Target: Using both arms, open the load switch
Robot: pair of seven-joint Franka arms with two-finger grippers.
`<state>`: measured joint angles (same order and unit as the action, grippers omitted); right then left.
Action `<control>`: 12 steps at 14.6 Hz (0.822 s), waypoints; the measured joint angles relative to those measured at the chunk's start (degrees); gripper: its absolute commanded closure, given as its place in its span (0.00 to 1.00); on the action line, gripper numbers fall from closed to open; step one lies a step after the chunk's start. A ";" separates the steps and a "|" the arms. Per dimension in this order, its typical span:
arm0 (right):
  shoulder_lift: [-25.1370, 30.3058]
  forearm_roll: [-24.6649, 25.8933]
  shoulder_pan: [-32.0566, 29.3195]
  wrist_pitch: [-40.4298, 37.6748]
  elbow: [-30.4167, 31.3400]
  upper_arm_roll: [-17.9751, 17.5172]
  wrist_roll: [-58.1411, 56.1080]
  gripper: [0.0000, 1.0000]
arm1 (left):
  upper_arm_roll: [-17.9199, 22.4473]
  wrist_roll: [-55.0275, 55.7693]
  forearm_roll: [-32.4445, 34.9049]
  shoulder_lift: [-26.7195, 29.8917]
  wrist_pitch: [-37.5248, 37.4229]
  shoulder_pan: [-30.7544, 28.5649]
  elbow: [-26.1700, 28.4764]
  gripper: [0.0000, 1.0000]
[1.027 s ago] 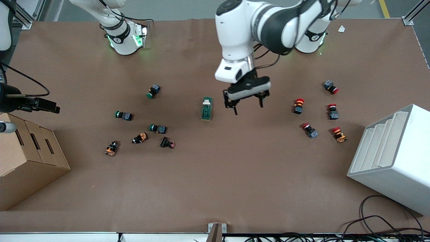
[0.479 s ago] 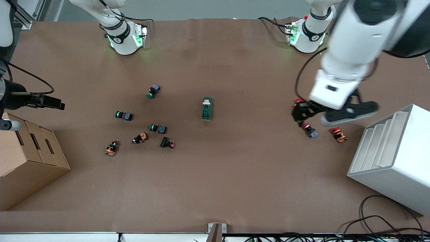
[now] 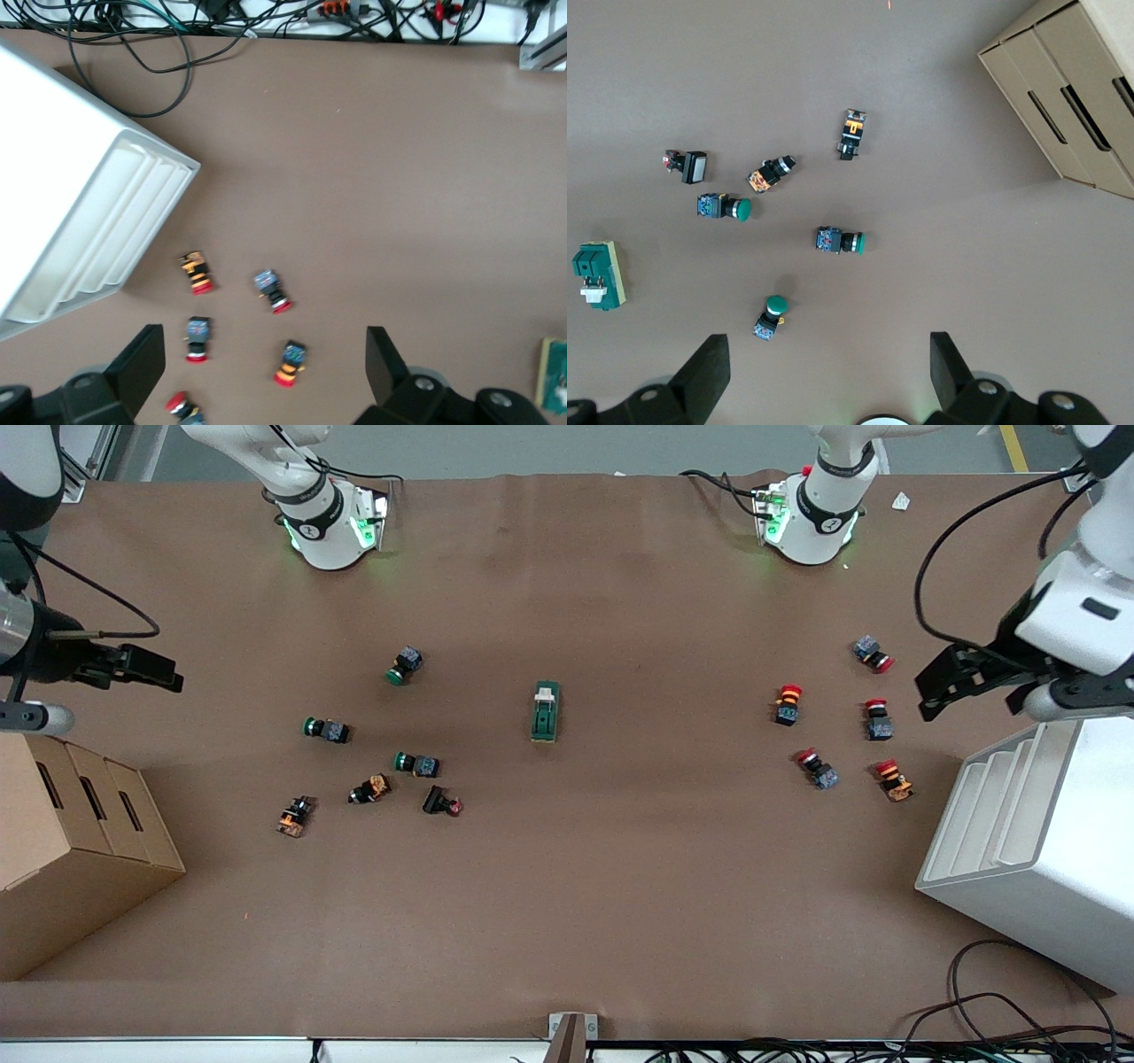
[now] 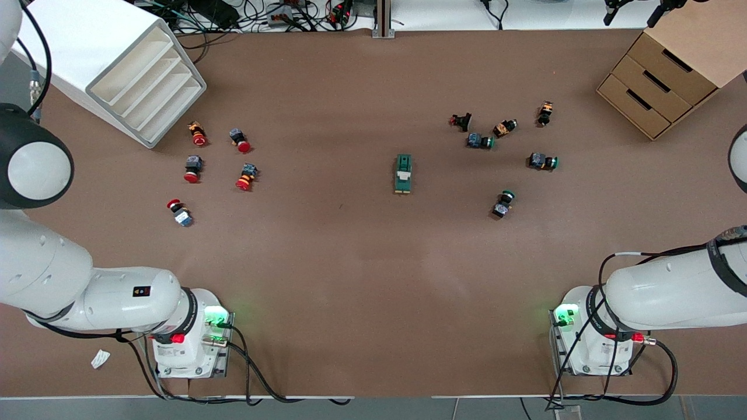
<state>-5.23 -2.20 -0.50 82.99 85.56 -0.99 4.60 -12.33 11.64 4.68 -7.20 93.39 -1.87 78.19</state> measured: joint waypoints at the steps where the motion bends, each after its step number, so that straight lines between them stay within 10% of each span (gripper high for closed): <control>1: 1.19 0.00 0.09 0.21 1.01 0.12 0.00 0.00 | 2.15 -1.86 -0.55 0.47 -0.93 0.74 0.00 0.00; 12: 10.63 0.05 0.03 -1.17 4.57 1.59 0.00 0.00 | 9.98 -3.91 -6.02 10.87 -6.94 3.07 11.78 0.00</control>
<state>5.40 -2.15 -0.47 81.81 90.13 0.60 4.60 -2.35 7.73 -1.33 3.68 86.44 1.20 89.97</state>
